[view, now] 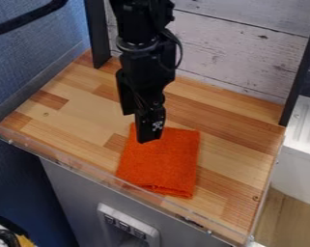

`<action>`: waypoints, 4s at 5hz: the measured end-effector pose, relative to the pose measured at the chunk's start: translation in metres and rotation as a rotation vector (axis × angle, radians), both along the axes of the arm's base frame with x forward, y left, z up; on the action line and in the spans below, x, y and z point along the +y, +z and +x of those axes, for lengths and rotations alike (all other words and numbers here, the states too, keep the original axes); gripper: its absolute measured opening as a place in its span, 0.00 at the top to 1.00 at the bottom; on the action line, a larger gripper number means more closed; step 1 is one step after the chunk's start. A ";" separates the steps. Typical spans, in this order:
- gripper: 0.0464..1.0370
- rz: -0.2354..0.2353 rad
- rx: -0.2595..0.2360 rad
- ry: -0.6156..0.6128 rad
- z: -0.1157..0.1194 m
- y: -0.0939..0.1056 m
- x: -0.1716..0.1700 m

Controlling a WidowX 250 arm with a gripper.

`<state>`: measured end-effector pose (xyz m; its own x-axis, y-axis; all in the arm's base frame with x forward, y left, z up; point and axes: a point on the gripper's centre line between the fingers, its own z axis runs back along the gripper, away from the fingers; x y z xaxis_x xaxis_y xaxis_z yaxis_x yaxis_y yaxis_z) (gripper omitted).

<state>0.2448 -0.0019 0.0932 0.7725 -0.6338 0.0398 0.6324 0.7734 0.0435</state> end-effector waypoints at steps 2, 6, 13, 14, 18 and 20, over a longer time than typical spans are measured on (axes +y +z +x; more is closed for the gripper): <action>0.04 -0.035 0.009 -0.133 -0.003 -0.002 -0.012; 0.04 -0.088 0.097 -0.220 -0.001 0.001 -0.005; 0.89 0.151 0.082 -0.161 0.018 -0.019 -0.018; 0.98 0.169 0.025 -0.148 0.021 -0.037 -0.019; 0.99 -0.064 -0.132 -0.165 0.042 -0.079 -0.024; 0.99 -0.190 -0.088 -0.065 0.057 -0.082 -0.022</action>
